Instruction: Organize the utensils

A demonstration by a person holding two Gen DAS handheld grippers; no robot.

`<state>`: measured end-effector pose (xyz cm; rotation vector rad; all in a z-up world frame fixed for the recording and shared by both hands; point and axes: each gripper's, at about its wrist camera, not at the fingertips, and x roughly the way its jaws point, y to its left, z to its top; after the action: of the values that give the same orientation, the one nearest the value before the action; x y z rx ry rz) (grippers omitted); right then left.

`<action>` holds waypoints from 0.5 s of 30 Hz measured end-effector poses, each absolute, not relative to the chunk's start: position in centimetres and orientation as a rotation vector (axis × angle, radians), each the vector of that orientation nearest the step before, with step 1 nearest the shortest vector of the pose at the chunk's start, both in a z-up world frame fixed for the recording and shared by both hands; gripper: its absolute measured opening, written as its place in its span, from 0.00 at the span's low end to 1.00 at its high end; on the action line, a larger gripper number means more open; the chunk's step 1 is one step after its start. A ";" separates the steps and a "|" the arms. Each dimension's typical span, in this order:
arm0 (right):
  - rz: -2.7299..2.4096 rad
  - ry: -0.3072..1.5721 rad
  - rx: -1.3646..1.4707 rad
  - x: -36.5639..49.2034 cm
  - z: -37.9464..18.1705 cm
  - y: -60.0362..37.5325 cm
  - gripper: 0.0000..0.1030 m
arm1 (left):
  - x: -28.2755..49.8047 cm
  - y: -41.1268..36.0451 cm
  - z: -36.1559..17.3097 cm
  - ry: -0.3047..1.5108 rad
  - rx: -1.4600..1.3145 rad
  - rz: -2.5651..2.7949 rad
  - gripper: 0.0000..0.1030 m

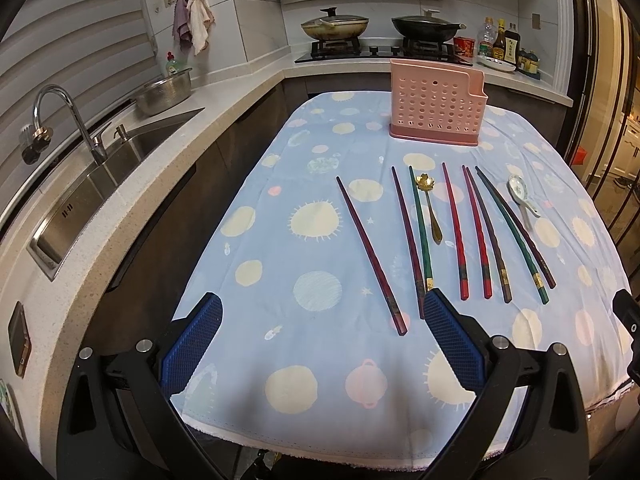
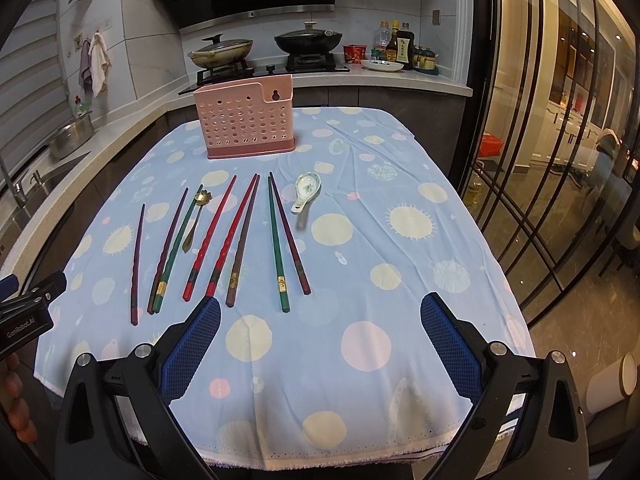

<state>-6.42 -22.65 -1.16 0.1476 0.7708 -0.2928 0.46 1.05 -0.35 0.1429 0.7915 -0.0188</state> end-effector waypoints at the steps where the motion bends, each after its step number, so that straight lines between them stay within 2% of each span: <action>1: -0.293 0.771 0.148 -6.4 -1.2 -22.7 0.93 | 0.5 1.0 -0.4 0.793 0.143 -0.019 0.93; 15: -0.291 0.770 0.149 -6.4 -1.0 -22.7 0.93 | 0.6 1.0 -0.4 0.789 0.151 -0.015 0.93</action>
<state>-6.38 -22.70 -1.03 0.1489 0.7696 -0.2910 0.59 1.02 -0.37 0.1509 0.7888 -0.0150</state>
